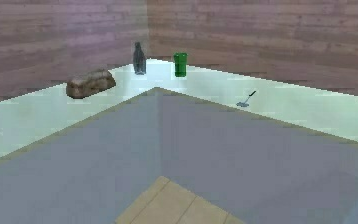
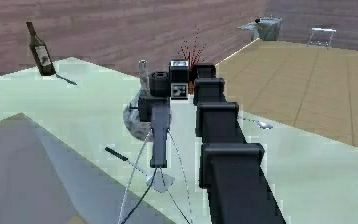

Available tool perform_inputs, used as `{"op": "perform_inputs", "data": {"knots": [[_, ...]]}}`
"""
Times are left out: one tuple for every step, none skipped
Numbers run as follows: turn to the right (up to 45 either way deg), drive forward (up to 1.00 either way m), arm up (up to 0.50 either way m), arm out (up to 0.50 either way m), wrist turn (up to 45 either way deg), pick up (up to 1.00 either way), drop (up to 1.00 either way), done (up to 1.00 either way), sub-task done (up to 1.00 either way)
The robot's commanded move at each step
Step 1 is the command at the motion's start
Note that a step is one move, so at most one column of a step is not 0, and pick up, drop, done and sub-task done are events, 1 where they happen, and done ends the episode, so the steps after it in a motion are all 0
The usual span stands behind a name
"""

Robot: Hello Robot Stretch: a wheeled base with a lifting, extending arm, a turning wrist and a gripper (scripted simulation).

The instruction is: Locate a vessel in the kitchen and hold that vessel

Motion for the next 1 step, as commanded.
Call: {"op": "perform_inputs", "data": {"knots": [[0.0,0.00,0.00,0.00,45.0,0.00,0.00,0.00,0.00]]}}
